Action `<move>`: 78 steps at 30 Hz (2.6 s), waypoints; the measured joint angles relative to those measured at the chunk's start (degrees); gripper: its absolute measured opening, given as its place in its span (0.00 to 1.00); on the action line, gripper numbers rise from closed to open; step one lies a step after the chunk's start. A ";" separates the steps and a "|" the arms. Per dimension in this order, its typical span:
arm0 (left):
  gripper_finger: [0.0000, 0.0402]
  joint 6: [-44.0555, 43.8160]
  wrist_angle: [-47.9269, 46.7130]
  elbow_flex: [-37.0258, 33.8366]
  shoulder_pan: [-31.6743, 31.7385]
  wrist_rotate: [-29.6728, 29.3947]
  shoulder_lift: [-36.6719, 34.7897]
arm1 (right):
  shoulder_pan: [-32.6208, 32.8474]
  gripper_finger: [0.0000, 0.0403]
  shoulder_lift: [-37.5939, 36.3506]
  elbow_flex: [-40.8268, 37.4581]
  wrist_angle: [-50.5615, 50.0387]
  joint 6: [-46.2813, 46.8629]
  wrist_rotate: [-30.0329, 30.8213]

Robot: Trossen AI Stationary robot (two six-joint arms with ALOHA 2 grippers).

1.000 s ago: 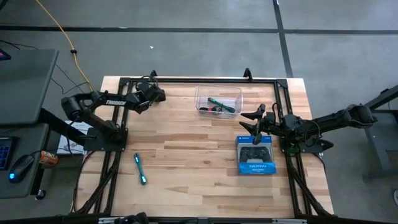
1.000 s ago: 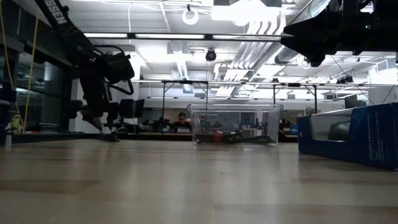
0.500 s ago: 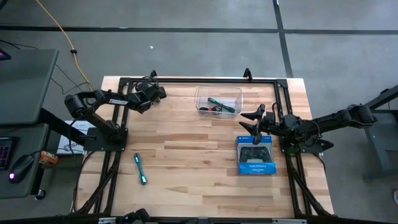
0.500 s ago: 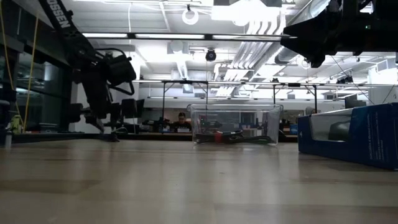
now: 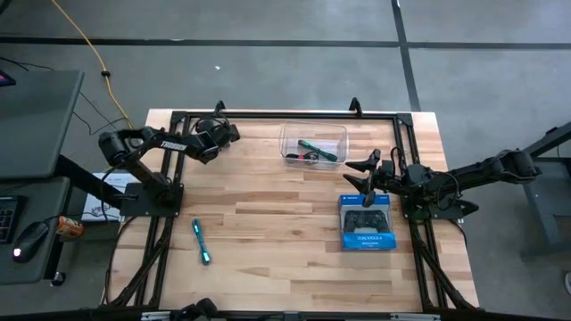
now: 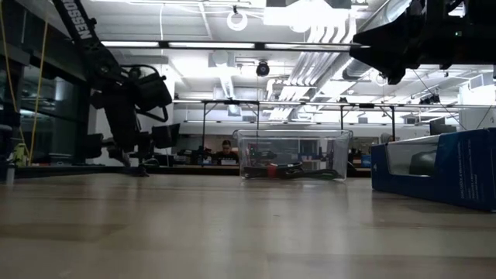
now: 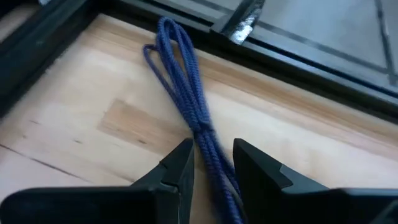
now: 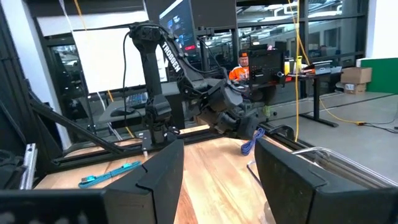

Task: Pick and place USB-C Cables
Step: Put the violet charger cable into the bin

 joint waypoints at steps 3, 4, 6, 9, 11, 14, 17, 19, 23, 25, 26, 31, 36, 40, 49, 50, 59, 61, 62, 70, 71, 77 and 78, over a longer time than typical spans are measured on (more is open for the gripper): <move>0.22 -1.03 2.96 0.04 -1.27 -1.77 2.30 | 0.00 0.47 0.00 0.00 -0.03 0.17 0.27; 0.22 -1.08 3.43 0.04 -1.76 -2.41 3.10 | -0.02 0.47 0.00 0.00 -0.14 0.55 0.26; 0.21 -1.42 4.40 0.05 -2.70 -3.78 4.28 | -0.02 0.47 0.00 0.00 -0.46 1.36 0.26; 0.20 -2.93 5.36 0.07 -3.84 -5.22 6.06 | -0.02 0.47 0.00 0.00 -0.59 1.51 0.24; 0.18 -4.64 5.27 0.07 -4.11 -5.21 6.36 | -0.01 0.47 0.00 0.00 -1.02 1.51 0.24; 0.17 -7.64 4.46 0.07 -4.39 -4.69 6.42 | -0.01 0.47 0.00 0.00 -1.75 1.51 0.24; 0.17 -10.07 3.73 0.05 -5.27 -5.24 6.42 | -0.02 0.47 0.00 0.00 -1.86 1.51 0.24; 0.17 -12.32 3.09 0.04 -6.07 -5.37 6.42 | -0.02 0.47 0.00 0.00 -1.86 1.51 0.24; 0.17 -20.40 -0.72 0.04 -8.05 -5.69 6.42 | -0.01 0.47 0.00 0.00 -1.86 1.51 0.24; 0.17 -25.03 -3.08 0.06 -9.07 -6.35 6.40 | -0.02 0.47 0.00 0.00 -1.86 1.51 0.22; 0.17 -26.82 -4.30 0.07 -9.57 -6.93 6.42 | -0.02 0.47 0.00 0.00 -1.86 1.51 0.22; 0.17 -29.88 -7.00 0.07 -10.40 -8.39 6.41 | -0.02 0.47 0.00 0.00 -1.86 1.51 0.20; 0.15 -24.82 -6.64 0.04 -10.29 -8.45 6.42 | -0.02 0.47 0.00 0.00 -1.85 1.51 0.15; 0.06 -21.42 -6.46 -0.04 -10.25 -9.61 6.46 | -0.01 0.47 0.00 0.00 -1.83 1.51 0.11; 0.00 -9.72 -0.48 -0.07 -10.75 -11.63 6.50 | -0.02 0.47 0.00 0.00 -1.83 1.51 0.13; 0.00 -8.17 0.30 -0.07 -10.80 -11.95 6.50 | -0.02 0.47 0.00 0.00 -1.86 1.51 0.15; 0.00 6.75 5.38 -0.09 -13.80 -16.72 1.40 | -0.02 0.47 0.00 0.00 -4.08 2.14 0.54; 0.00 13.16 8.57 -0.09 -14.90 -16.83 -1.51 | -0.02 0.47 -0.02 0.00 -4.04 2.14 0.75; 0.00 17.40 10.73 -0.09 -15.46 -16.58 -3.05 | 0.00 0.47 -0.02 0.00 -4.02 2.14 0.76; 0.00 57.19 27.64 -0.07 -21.50 8.49 -17.02 | -0.02 0.47 0.00 0.00 -3.89 1.86 2.21; 0.00 59.70 28.31 -0.06 -22.44 12.97 -18.60 | -0.02 0.47 -0.01 0.00 -3.89 1.49 2.27; 0.00 69.37 34.11 -2.80 -27.83 34.97 -24.04 | -0.02 0.47 -0.01 0.00 -3.87 1.07 2.29; 0.00 69.94 36.57 -4.19 -28.42 36.04 -24.15 | -0.02 0.47 0.00 0.00 -3.87 1.07 2.29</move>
